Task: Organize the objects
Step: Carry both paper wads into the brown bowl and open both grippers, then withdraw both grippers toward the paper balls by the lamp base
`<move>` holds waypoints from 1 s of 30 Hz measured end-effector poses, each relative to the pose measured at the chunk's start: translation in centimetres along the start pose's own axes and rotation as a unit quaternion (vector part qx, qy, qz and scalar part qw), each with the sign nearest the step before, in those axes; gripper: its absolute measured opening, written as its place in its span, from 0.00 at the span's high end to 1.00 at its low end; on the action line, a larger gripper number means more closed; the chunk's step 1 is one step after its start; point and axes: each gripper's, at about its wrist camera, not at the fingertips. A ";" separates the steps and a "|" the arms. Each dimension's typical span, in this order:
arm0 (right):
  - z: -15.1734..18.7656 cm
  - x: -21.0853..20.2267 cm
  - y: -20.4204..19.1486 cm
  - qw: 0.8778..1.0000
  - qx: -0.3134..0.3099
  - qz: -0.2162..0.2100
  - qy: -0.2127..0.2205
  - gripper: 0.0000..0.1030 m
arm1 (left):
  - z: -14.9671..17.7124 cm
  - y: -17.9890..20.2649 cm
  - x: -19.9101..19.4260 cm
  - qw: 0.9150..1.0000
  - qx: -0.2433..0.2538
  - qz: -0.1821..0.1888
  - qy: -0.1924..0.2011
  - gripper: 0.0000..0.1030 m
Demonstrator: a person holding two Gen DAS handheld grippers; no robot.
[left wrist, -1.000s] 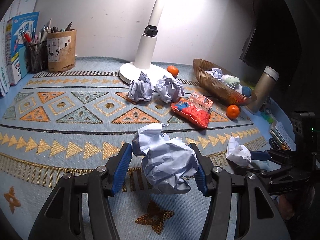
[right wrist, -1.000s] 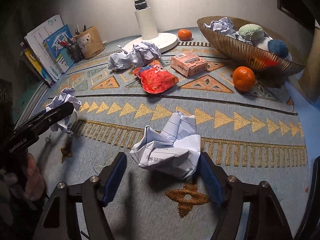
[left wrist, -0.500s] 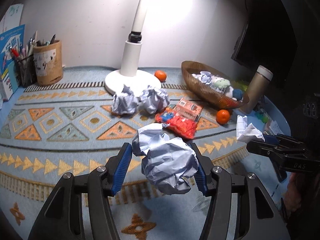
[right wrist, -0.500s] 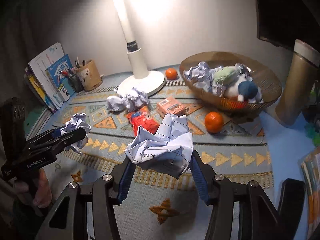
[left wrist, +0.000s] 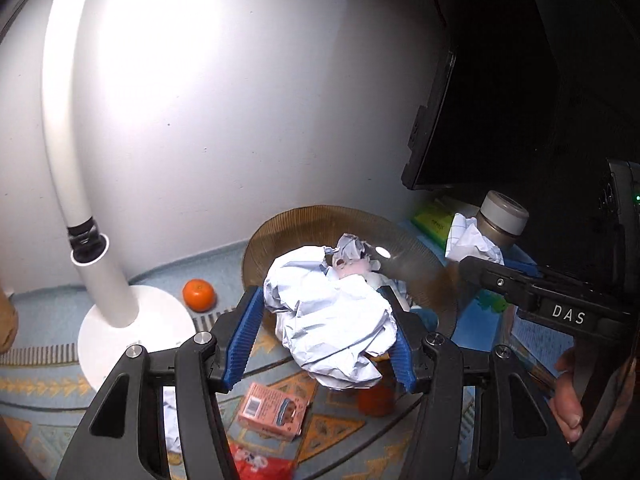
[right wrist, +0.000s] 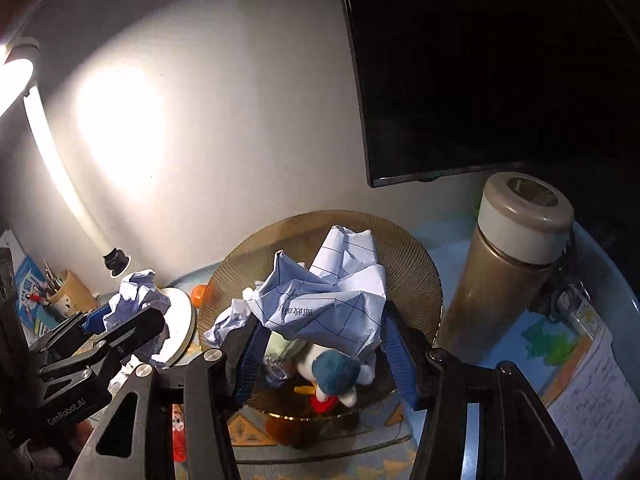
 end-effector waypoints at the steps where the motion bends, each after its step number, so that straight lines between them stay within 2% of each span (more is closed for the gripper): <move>1: -0.5 0.5 0.1 1.000 0.001 0.006 0.001 0.48 | -0.5 0.1 0.9 1.000 -0.002 0.004 -0.001 0.47; 2: -1.0 1.0 0.1 1.000 0.002 0.012 0.003 0.46 | -1.0 0.2 1.8 1.000 -0.003 0.009 -0.001 0.47; 3: -1.4 1.6 0.2 1.000 0.004 0.021 0.003 0.35 | -1.4 0.3 2.5 1.000 -0.003 0.014 0.001 0.41; 5: -1.9 2.8 0.4 1.000 0.000 0.028 -0.003 0.28 | -1.9 0.5 3.8 1.000 -0.008 0.012 0.009 0.19; 6: -1.9 3.2 0.6 0.999 -0.001 0.033 -0.009 0.28 | -2.0 0.5 4.1 1.000 -0.015 0.006 0.013 0.03; 7: -1.8 3.5 0.9 0.999 0.001 0.033 -0.015 0.28 | -1.9 0.3 4.3 1.000 -0.022 0.005 0.019 0.01; 10: -1.0 3.5 1.4 1.000 0.008 0.015 -0.023 0.28 | -1.3 -0.3 4.4 0.999 -0.042 0.020 0.004 0.01; 14: 0.3 1.7 0.9 1.000 -0.001 0.010 -0.021 0.28 | -0.3 -1.3 2.2 0.998 -0.059 0.015 0.011 0.01; 19: 2.1 -2.2 -0.9 1.000 -0.022 -0.012 -0.005 0.28 | 0.6 -2.6 -3.1 0.997 -0.068 0.002 0.037 0.01; 22: 3.5 -4.7 -2.3 0.998 -0.036 -0.044 -0.001 0.28 | 1.9 -3.2 -7.4 0.996 -0.073 -0.013 0.057 0.01; 26: 7.2 -5.4 -4.3 0.995 -0.059 -0.079 -0.006 0.27 | 5.7 -4.6 -12.6 0.990 -0.089 -0.068 0.090 0.01; 30: 12.1 -2.6 -5.9 0.993 -0.079 -0.082 -0.038 0.26 | 10.9 -7.5 -14.3 0.980 -0.119 -0.142 0.072 0.01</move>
Point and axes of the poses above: each gripper's, at about its wrist camera, not at the fingertips, and x roughly the way its jaws point, y to its right, z to its underside, and after that the axes turned 2 degrees about -y, right-handed
